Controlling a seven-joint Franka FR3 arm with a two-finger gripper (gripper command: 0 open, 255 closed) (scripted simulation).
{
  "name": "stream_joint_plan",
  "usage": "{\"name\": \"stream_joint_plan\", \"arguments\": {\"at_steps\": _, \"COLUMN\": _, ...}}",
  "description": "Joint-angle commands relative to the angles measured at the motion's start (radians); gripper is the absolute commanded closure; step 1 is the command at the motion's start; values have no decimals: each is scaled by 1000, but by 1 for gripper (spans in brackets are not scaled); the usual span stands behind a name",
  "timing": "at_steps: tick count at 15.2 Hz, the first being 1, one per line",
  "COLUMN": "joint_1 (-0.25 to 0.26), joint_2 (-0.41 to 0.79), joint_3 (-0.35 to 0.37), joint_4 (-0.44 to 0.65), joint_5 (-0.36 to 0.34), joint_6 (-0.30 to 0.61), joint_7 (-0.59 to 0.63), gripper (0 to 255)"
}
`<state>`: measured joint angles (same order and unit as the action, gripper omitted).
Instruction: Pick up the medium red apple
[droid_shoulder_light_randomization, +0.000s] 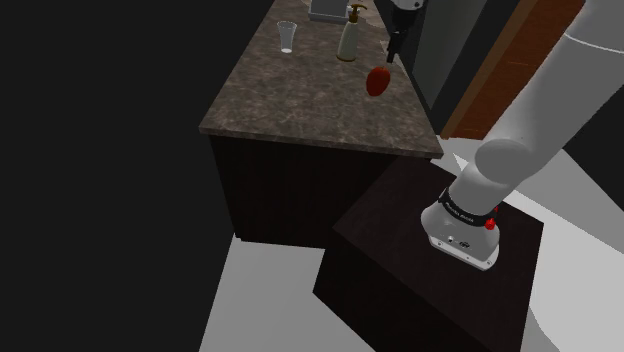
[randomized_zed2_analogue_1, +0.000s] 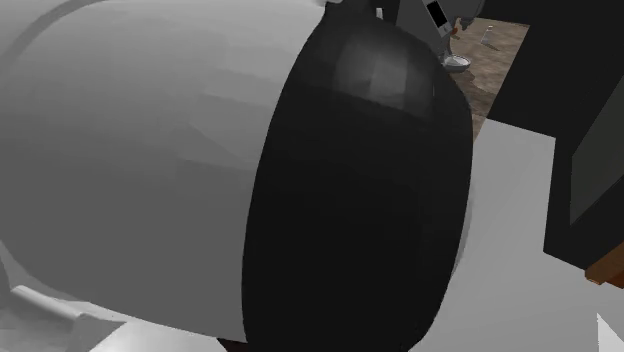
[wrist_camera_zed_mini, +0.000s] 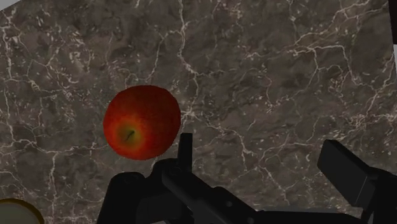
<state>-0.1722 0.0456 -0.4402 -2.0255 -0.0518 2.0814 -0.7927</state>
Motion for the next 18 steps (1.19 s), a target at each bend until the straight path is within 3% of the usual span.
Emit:
{"name": "stream_joint_plan", "arguments": {"at_steps": 1, "joint_1": -20, "joint_2": 92, "joint_3": -12, "joint_4": 81, "joint_5": 56, "joint_6": 9, "joint_7": -61, "gripper": 0}}
{"name": "stream_joint_plan", "arguments": {"at_steps": 9, "joint_1": -158, "joint_2": 405, "joint_3": 4, "joint_4": 422, "joint_5": 236, "joint_6": -32, "joint_7": -234, "gripper": 0}}
{"name": "stream_joint_plan", "arguments": {"at_steps": 18, "joint_1": -164, "joint_2": 443, "joint_3": 16, "joint_4": 374, "joint_5": 256, "joint_6": 51, "joint_7": -245, "gripper": 0}}
